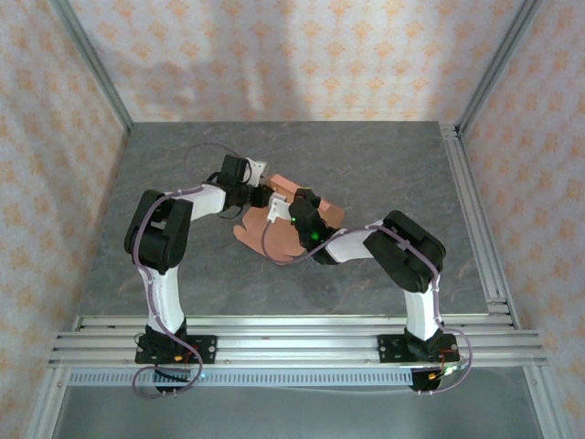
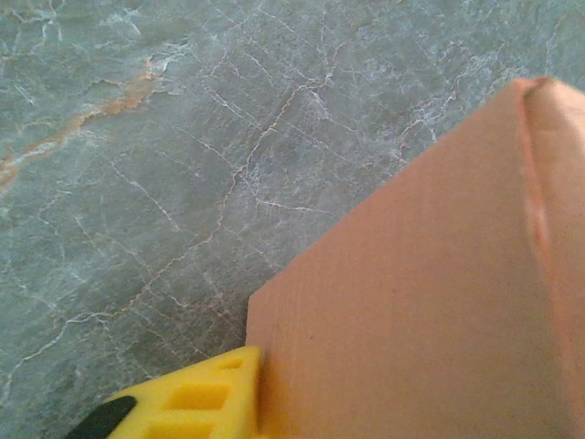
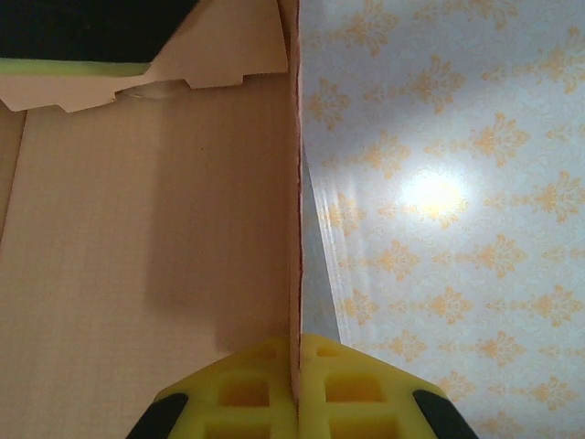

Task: Fold the paper box

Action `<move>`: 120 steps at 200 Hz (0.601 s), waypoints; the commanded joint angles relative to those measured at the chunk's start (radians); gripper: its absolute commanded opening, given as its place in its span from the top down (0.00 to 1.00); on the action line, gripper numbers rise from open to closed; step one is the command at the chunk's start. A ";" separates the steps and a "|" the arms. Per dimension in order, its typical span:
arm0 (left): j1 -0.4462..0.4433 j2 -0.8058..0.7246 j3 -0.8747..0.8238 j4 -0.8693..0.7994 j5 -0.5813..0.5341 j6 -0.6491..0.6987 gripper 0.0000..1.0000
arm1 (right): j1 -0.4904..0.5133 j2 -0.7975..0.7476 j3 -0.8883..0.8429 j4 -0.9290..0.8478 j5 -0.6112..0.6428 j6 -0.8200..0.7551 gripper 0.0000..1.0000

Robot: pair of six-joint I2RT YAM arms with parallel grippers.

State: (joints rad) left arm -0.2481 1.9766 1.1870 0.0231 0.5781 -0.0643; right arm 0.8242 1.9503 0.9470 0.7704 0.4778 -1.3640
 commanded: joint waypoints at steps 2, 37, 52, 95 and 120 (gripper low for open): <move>-0.014 -0.037 -0.027 0.011 -0.035 0.023 0.80 | 0.013 -0.023 0.010 -0.086 -0.034 0.067 0.92; -0.015 -0.036 -0.030 0.018 -0.047 0.026 0.83 | 0.013 -0.107 0.022 -0.238 -0.123 0.267 0.57; -0.014 -0.036 -0.033 0.020 -0.052 0.027 0.84 | 0.014 -0.157 0.023 -0.301 -0.171 0.372 0.45; -0.019 -0.035 -0.035 0.022 -0.056 0.033 0.84 | -0.005 -0.296 0.012 -0.534 -0.449 0.737 0.19; -0.023 -0.039 -0.033 0.019 -0.071 0.039 0.85 | -0.012 -0.367 0.008 -0.603 -0.563 0.852 0.15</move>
State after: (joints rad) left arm -0.2623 1.9701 1.1675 0.0391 0.5404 -0.0437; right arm 0.8215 1.6543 0.9512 0.3119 0.0937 -0.7319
